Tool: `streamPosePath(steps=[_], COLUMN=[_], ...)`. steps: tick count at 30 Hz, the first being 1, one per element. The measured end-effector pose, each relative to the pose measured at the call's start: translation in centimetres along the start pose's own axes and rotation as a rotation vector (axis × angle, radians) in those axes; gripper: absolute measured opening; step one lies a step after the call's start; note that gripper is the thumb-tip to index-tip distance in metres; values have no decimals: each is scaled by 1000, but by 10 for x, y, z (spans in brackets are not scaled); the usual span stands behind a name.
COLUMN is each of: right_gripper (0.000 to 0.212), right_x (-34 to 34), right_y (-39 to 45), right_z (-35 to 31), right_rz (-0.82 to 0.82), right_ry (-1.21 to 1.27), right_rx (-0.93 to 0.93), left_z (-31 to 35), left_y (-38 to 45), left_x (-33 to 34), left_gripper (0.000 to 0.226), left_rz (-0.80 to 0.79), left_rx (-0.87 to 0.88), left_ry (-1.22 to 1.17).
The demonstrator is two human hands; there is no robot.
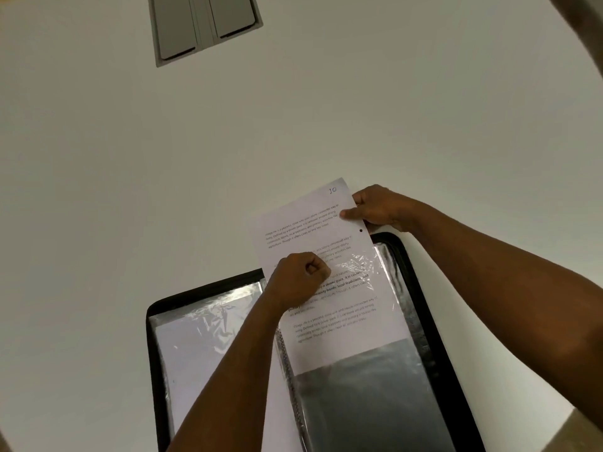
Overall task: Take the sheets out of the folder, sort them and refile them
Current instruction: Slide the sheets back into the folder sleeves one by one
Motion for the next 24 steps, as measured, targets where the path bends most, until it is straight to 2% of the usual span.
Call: streamPosePath(steps=[6, 10, 11, 13, 15, 16, 21, 24], right_gripper=[19, 24, 30, 32, 17, 10, 2, 10], right_x=[-13, -10, -7, -1, 1, 2, 7, 15], right_y=[-13, -14, -13, -9, -5, -5, -12, -12], right_z=[1, -5, -7, -13, -19, -20, -16, -21], right_rz=[-256, -347, -313, -118, 69, 75, -329, -427], right_ry=[-336, -395, -355, -252, -253, -319, -669, -841], right_rx=[-4, 31, 2, -107, -231, -268, -248, -210], left_z=[-20, -20, -19, -19, -19, -19, -21, -22], left_y=[-10, -9, -7, -5, -5, -5, -8, -8], left_x=[-22, -22, -20, -17, -16, -16, -20, -18], left_gripper=[6, 7, 8, 8, 8, 8, 9, 9], left_rz=[-44, 2, 17, 18, 15, 20, 59, 63], left_rx=[-66, -26, -16, -20, -20, -14, 11, 19], left_ry=[41, 8, 6, 10, 15, 17, 36, 31])
Point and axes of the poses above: each hand's wrist, its own y-axis towards the middle knuckle, its own x-axis out of the palm, z = x × y, the point moved 2 cm from there along y, towards the middle knuckle, and after that the axes turned 12 degrees about -y, right-handed, at the moved point
